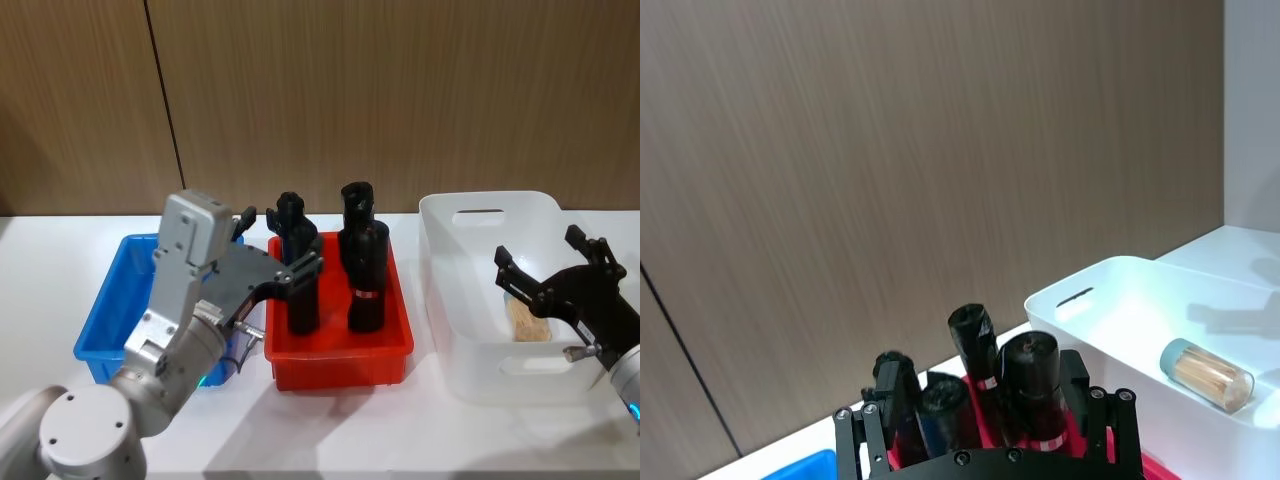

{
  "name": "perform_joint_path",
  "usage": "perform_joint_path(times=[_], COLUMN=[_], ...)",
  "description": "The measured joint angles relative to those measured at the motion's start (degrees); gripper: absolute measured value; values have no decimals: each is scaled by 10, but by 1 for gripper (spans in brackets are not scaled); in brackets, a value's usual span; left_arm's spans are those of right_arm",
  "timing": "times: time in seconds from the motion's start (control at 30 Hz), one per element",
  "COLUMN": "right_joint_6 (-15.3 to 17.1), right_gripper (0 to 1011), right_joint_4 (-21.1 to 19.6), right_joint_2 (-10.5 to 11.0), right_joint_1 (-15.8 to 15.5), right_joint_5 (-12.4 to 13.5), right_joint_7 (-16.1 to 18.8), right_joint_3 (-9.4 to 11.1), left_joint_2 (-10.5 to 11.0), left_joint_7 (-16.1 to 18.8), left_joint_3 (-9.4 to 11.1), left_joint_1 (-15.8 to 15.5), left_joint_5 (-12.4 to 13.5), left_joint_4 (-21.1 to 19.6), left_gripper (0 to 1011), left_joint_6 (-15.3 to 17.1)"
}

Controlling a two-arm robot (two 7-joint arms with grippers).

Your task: Pick the cotton swabs from the blue box and place them into the white box.

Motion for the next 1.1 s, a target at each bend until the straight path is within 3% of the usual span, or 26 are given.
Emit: perform_joint_path(times=[0.53, 0.8, 1.1], right_joint_6=[0, 0, 0], right_gripper=[1002, 1002, 1002], right_joint_4=[0, 0, 0], right_joint_2=[0, 0, 0], right_joint_1=[0, 0, 0], right_joint_5=[0, 0, 0], right_joint_7=[0, 0, 0], right_joint_3=[0, 0, 0], left_joint_2=[46, 55, 47], left_joint_7=[2, -17, -51], left_joint_3=[-25, -35, -41], left_joint_1=[37, 33, 7], left_joint_5=[-72, -86, -84], left_joint_4=[-27, -14, 28], left_gripper=[1004, 1004, 1004], left_joint_6=[54, 85, 110])
